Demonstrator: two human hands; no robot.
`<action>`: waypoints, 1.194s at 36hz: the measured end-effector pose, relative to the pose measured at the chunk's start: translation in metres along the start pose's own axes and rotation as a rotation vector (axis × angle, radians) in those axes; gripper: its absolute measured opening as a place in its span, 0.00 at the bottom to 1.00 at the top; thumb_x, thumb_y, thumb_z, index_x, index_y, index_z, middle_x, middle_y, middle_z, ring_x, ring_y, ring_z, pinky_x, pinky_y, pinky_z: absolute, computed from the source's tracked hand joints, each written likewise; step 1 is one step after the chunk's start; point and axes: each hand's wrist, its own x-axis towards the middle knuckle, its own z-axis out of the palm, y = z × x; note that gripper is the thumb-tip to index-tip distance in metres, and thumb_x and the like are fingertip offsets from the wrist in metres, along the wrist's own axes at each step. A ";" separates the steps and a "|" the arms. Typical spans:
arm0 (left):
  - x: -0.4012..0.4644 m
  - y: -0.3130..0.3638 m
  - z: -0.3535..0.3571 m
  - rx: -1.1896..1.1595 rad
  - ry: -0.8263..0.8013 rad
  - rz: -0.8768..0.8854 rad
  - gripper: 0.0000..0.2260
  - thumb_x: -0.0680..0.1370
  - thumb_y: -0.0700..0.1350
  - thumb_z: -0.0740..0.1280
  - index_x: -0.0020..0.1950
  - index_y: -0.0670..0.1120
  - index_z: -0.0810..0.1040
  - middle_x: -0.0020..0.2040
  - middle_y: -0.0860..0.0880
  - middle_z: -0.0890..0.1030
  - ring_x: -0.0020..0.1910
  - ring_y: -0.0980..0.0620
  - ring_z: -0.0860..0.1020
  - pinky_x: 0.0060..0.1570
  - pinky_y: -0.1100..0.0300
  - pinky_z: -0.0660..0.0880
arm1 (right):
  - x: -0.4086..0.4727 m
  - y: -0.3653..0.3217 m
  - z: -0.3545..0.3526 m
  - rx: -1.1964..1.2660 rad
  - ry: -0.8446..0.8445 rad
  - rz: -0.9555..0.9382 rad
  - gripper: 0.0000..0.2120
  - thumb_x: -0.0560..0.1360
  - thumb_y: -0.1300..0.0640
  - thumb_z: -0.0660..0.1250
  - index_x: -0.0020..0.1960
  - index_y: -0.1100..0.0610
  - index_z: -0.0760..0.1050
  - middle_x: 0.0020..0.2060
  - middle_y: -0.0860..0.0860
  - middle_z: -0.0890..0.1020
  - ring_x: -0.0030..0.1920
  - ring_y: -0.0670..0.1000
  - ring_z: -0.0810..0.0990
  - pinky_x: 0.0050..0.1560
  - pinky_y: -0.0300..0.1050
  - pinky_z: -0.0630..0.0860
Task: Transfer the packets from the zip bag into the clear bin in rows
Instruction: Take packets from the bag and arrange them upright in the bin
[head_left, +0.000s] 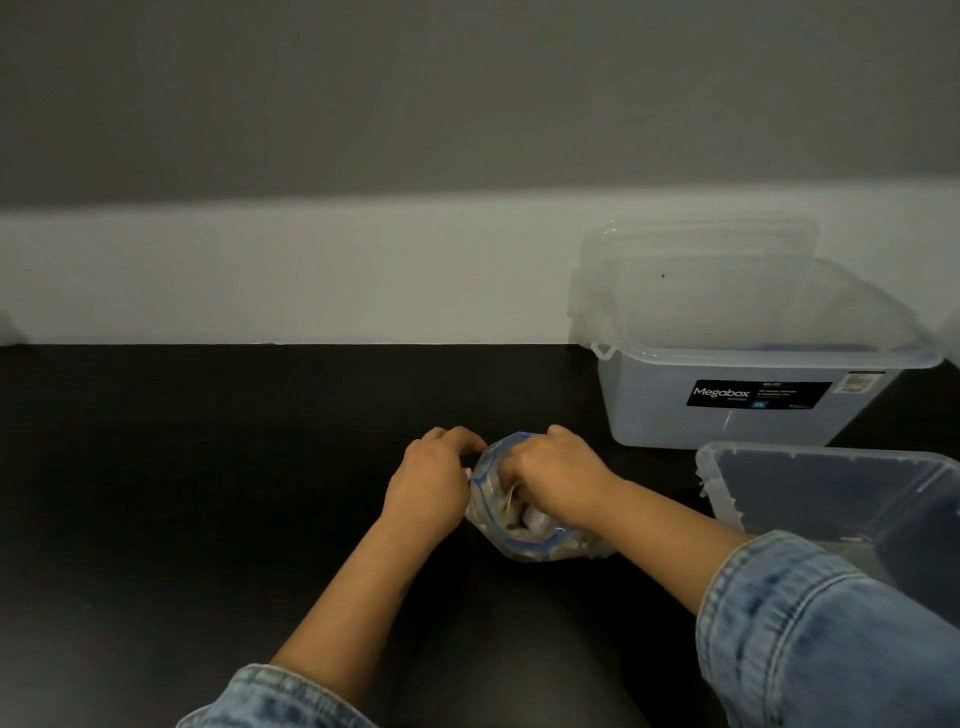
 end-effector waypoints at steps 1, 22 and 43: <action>0.000 0.000 -0.001 -0.025 -0.003 0.004 0.16 0.77 0.41 0.65 0.62 0.55 0.73 0.63 0.53 0.72 0.62 0.55 0.71 0.58 0.58 0.72 | -0.001 0.003 -0.001 0.036 0.016 0.016 0.07 0.75 0.56 0.66 0.52 0.49 0.79 0.48 0.46 0.82 0.49 0.48 0.78 0.56 0.46 0.67; -0.009 0.045 0.002 -1.026 -0.329 0.015 0.16 0.74 0.47 0.69 0.61 0.50 0.75 0.54 0.49 0.83 0.53 0.53 0.81 0.51 0.56 0.79 | -0.040 0.039 -0.051 1.008 0.226 0.422 0.04 0.72 0.61 0.72 0.44 0.56 0.78 0.36 0.52 0.82 0.33 0.45 0.78 0.30 0.33 0.74; -0.014 0.096 0.032 -1.186 -0.277 -0.033 0.08 0.79 0.41 0.61 0.56 0.47 0.76 0.53 0.47 0.82 0.51 0.52 0.82 0.49 0.60 0.80 | -0.126 0.077 -0.093 0.733 0.389 0.582 0.08 0.71 0.56 0.74 0.37 0.48 0.77 0.32 0.45 0.80 0.23 0.39 0.74 0.27 0.34 0.73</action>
